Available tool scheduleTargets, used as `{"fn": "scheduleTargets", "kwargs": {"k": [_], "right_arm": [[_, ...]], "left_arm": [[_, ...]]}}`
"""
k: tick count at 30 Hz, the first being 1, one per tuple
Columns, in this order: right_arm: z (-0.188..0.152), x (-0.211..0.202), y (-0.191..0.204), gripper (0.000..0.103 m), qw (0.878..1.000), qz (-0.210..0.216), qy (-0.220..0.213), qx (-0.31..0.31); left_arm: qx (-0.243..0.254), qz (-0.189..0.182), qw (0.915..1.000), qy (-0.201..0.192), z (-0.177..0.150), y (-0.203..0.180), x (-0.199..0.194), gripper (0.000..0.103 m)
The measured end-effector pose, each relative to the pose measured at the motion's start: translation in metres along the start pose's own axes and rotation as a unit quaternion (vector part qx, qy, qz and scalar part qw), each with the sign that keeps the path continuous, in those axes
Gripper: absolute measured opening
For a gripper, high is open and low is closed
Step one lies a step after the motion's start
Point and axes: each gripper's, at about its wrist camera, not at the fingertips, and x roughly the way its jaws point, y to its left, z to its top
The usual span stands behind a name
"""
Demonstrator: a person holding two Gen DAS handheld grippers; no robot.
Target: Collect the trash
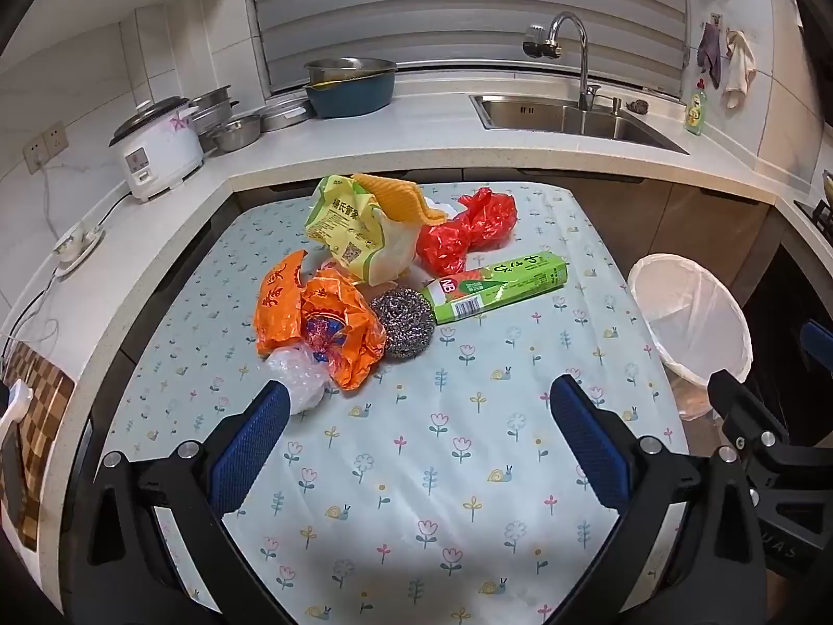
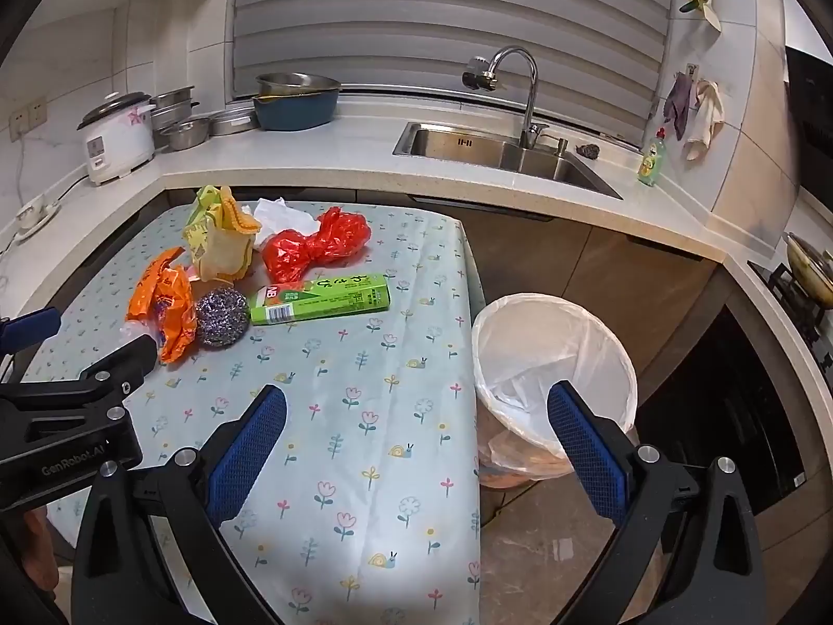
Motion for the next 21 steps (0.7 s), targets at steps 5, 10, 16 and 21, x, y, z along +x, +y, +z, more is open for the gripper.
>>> {"fn": "scheduleTargets", "kwargs": {"k": [5, 10, 16, 21], "right_arm": [[-0.0003, 0.0034, -0.0011, 0.096, 1.0, 0.003, 0.001, 0.002], [0.0004, 0.0047, -0.0014, 0.096, 1.0, 0.004, 0.0, 0.003], [0.0025, 0.0065, -0.001, 0.096, 1.0, 0.006, 0.0, 0.004], [0.0037, 0.0067, -0.0009, 0.096, 1.0, 0.006, 0.0, 0.004]], "left_arm": [[0.001, 0.001, 1.0, 0.0, 0.0002, -0.0002, 0.0005, 0.096], [0.001, 0.004, 1.0, 0.001, 0.0023, -0.0015, 0.0033, 0.096], [0.0, 0.005, 1.0, 0.0, 0.0027, -0.0004, 0.0053, 0.096], [0.0, 0.005, 1.0, 0.0, 0.003, -0.0003, 0.0046, 0.095]]}}
